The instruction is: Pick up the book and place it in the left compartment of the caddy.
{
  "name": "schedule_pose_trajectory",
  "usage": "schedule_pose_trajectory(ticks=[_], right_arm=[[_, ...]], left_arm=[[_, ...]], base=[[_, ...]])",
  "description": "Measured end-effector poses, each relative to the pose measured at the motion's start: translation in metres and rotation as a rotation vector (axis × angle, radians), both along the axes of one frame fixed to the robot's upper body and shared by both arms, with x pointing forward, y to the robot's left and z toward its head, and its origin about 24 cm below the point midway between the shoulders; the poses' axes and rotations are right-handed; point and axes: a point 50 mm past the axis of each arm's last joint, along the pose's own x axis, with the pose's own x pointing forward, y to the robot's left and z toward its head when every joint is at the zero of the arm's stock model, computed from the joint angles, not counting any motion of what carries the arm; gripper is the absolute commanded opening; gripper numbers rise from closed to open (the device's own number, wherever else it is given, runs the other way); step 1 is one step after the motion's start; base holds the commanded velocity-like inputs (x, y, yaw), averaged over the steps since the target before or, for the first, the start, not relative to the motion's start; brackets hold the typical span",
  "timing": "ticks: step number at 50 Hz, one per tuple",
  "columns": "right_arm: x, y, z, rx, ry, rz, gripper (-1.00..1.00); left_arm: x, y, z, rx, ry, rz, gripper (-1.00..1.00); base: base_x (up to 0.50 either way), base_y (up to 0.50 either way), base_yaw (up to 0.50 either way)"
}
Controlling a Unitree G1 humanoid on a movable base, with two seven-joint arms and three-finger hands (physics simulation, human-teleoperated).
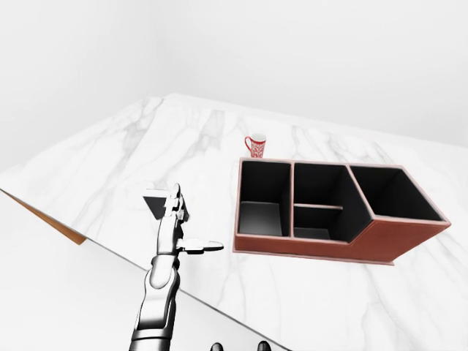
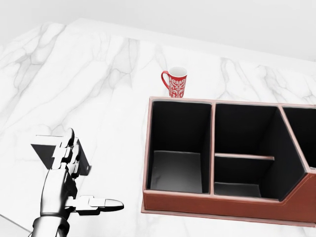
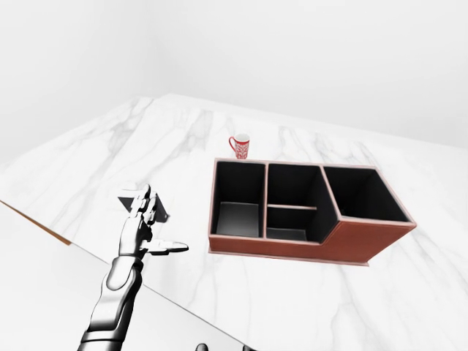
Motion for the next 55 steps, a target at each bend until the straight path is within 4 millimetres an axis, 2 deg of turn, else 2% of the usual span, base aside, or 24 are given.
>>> schedule_pose_trajectory(ticks=[20,30,38,55], right_arm=[[0.000,0.001,0.000,-0.001,0.003,0.001,1.00],[0.000,0.001,0.000,0.005,-0.005,0.006,1.00],[0.000,0.000,0.000,0.008,-0.009,0.006,1.00],[0.001,-0.001,0.000,0.021,-0.022,0.016,1.00]], left_arm=[[-0.001,0.000,-0.001,-0.001,0.003,0.001,1.00],[-0.005,0.006,0.007,0.036,-0.032,0.054,1.00],[-0.009,0.010,0.019,0.137,-0.088,0.143,1.00],[-0.022,0.008,0.054,0.530,-0.292,0.347,1.00]], base=[[0.19,0.08,0.00],[0.00,0.00,0.00],[0.00,0.00,0.00],[0.00,0.00,0.00]])
